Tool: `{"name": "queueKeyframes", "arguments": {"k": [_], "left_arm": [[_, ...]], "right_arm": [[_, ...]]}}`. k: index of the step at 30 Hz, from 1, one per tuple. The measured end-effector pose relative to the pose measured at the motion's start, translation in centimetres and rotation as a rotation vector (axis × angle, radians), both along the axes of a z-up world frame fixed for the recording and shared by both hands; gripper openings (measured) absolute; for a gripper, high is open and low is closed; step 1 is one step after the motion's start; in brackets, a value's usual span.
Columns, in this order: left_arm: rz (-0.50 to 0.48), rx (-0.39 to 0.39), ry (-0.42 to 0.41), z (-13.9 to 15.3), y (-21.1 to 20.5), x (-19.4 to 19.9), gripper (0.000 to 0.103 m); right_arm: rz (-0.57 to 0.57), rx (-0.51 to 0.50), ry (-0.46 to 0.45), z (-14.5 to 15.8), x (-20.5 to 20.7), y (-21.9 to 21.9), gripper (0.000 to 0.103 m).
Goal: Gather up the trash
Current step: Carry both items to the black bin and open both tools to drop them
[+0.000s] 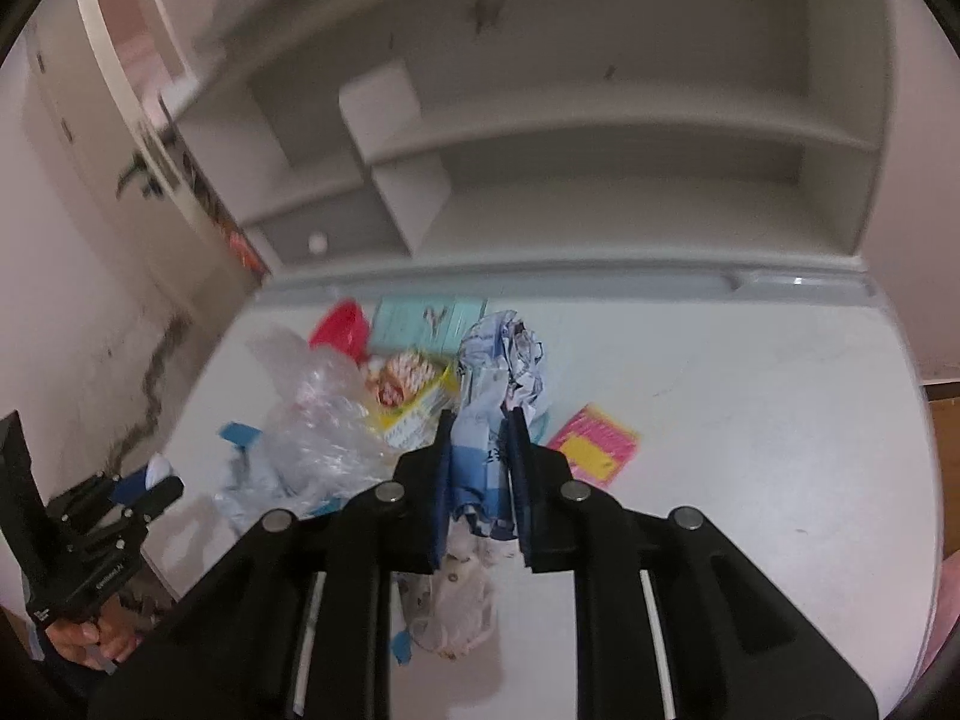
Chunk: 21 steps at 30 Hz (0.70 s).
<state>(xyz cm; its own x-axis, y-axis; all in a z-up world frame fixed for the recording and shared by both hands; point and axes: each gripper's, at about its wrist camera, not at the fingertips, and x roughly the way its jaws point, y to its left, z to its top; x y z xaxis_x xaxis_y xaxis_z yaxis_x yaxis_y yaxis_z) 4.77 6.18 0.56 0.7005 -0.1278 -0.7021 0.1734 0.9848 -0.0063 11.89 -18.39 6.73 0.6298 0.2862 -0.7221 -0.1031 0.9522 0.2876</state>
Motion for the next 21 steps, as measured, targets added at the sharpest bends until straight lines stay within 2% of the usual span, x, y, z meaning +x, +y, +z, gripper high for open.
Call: {"name": "queueKeyframes", "arguments": {"k": [4,6,9,11,13,16,19,21], "left_arm": [[-0.103,-0.035,-0.033,2.1,-4.5,-0.6,0.030],[-0.207,-0.054,-0.046,2.8,-8.6,-1.4,0.030],[-0.410,-0.089,-0.042,2.9,-16.4,-2.8,0.030],[-0.548,-0.110,-0.014,2.2,-21.8,-4.1,0.030],[-0.708,-0.123,0.025,0.6,-28.6,-6.2,0.029],[-0.908,-0.149,0.116,-2.4,-36.4,-9.4,0.030],[-1.084,-0.123,0.231,-8.0,-44.9,-13.2,0.030],[-1.148,-0.098,0.300,-11.6,-48.7,-14.7,0.030]], "right_arm": [[-0.120,0.032,-0.088,2.5,-6.4,-5.1,0.017],[-0.223,0.025,-0.121,2.9,-11.4,-9.2,0.017],[-0.402,-0.011,-0.124,1.6,-19.0,-15.9,0.017],[-0.526,-0.020,-0.094,-0.2,-24.1,-20.3,0.017],[-0.661,-0.020,-0.048,-2.7,-29.4,-24.6,0.017],[-0.818,0.002,0.023,-6.2,-35.8,-28.9,0.017],[-0.969,0.056,0.115,-11.2,-41.7,-33.3,0.017],[-1.030,0.120,0.169,-14.3,-44.4,-35.4,0.017]]}}
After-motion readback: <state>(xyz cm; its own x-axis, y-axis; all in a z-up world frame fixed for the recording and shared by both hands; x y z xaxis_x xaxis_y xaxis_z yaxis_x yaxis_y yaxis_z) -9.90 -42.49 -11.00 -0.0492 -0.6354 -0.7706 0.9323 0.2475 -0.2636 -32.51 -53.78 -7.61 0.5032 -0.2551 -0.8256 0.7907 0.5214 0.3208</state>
